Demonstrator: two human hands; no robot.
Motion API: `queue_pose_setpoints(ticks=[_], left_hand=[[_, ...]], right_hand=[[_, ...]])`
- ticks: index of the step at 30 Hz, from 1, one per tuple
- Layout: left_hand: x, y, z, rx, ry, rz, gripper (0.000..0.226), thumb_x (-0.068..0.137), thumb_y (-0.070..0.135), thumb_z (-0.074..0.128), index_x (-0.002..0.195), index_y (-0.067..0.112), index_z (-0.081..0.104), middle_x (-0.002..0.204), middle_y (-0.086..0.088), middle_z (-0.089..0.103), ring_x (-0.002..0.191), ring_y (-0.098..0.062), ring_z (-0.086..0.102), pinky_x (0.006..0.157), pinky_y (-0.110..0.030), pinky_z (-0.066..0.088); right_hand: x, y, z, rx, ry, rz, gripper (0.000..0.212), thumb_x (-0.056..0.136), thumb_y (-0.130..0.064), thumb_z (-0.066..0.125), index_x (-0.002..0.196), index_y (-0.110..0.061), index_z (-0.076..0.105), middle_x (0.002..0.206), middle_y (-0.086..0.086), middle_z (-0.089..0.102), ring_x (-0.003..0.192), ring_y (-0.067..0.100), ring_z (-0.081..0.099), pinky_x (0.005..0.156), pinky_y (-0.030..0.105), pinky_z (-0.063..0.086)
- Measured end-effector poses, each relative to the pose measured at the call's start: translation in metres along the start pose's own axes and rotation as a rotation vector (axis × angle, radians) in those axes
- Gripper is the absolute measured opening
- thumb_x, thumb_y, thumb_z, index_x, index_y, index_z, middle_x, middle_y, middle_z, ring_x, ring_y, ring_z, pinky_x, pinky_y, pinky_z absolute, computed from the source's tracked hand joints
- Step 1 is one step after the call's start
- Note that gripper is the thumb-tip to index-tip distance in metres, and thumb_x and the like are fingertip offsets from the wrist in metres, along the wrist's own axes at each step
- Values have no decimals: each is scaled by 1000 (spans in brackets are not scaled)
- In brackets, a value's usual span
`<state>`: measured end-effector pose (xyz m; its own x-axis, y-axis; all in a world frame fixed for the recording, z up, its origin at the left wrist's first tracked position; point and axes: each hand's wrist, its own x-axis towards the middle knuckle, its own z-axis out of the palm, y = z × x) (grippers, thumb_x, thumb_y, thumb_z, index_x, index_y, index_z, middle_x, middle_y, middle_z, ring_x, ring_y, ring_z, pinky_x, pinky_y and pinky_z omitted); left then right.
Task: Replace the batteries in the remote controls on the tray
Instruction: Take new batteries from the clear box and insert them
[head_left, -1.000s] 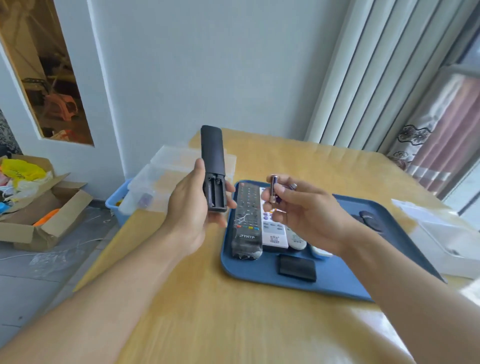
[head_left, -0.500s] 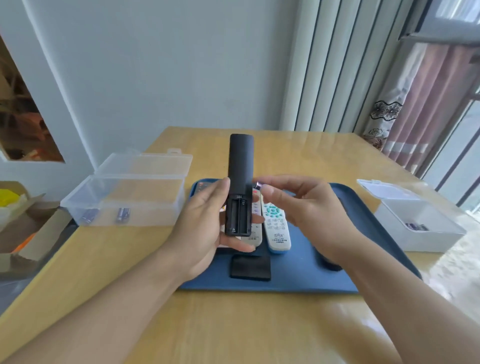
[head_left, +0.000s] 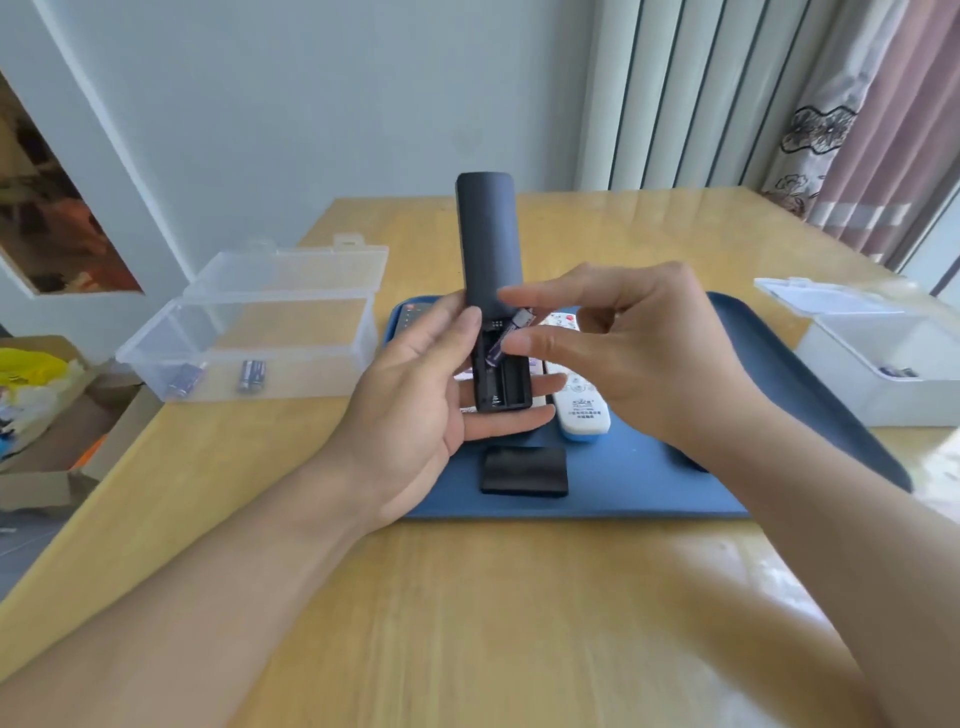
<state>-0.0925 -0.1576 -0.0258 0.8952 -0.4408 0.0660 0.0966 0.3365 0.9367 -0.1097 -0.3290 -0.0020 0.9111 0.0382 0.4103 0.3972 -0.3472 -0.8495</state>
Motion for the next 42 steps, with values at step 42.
queue_pose_setpoints(ticks=[42], left_hand=[[6, 9, -13, -158, 188, 55, 27, 107, 20, 43, 126, 7, 57, 116, -16, 74, 104, -33, 74, 87, -48, 61]], right_hand=[[8, -12, -14, 981, -212, 286, 38, 87, 9, 49, 119, -11, 40, 123, 20, 69, 99, 30, 74, 88, 28, 59]])
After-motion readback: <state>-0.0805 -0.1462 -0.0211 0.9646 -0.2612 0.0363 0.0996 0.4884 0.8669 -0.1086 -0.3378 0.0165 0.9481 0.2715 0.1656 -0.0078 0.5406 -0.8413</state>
